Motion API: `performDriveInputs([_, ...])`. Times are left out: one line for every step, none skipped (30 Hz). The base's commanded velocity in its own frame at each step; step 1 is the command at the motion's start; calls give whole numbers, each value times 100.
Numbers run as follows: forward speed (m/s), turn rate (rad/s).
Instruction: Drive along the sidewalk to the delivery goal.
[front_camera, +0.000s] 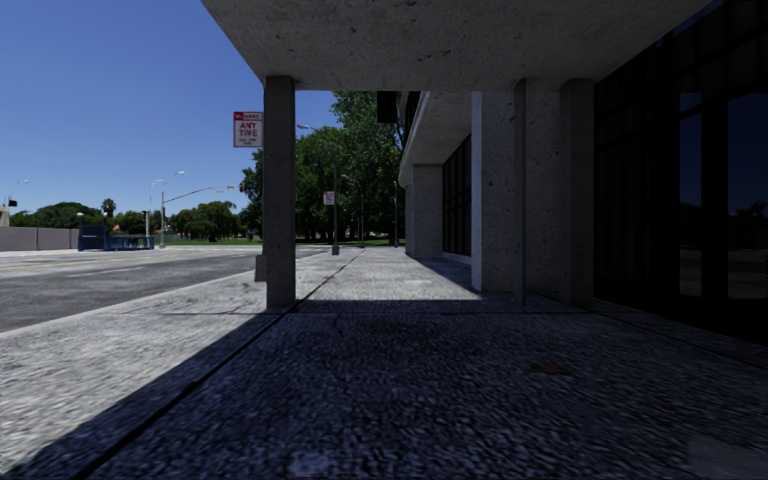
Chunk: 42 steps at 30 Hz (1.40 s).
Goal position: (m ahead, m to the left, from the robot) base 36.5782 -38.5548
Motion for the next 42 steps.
performDriveInputs([194, 0])
performDriveInputs([194, 0])
performDriveInputs([194, 0])
performDriveInputs([194, 0])
performDriveInputs([194, 0])
performDriveInputs([194, 0])
performDriveInputs([194, 0])
performDriveInputs([194, 0])
performDriveInputs([194, 0])
performDriveInputs([194, 0])
performDriveInputs([194, 0])
performDriveInputs([195, 0])
performDriveInputs([194, 0])
performDriveInputs([193, 0])
performDriveInputs([193, 0])
performDriveInputs([193, 0])
performDriveInputs([194, 0])
performDriveInputs([194, 0])
performDriveInputs([194, 0])
performDriveInputs([194, 0])
performDriveInputs([194, 0])
performDriveInputs([194, 0])
performDriveInputs([194, 0])
performDriveInputs([194, 0])
performDriveInputs([194, 0])
performDriveInputs([194, 0])
performDriveInputs([194, 0])
performDriveInputs([194, 0])
performDriveInputs([194, 0])
performDriveInputs([194, 0])
performDriveInputs([194, 0])
performDriveInputs([194, 0])
performDriveInputs([194, 0])
performDriveInputs([194, 0])
performDriveInputs([194, 0])
performDriveInputs([194, 0])
performDriveInputs([194, 0])
performDriveInputs([194, 0])
performDriveInputs([194, 0])
performDriveInputs([194, 0])
performDriveInputs([194, 0])
performDriveInputs([194, 0])
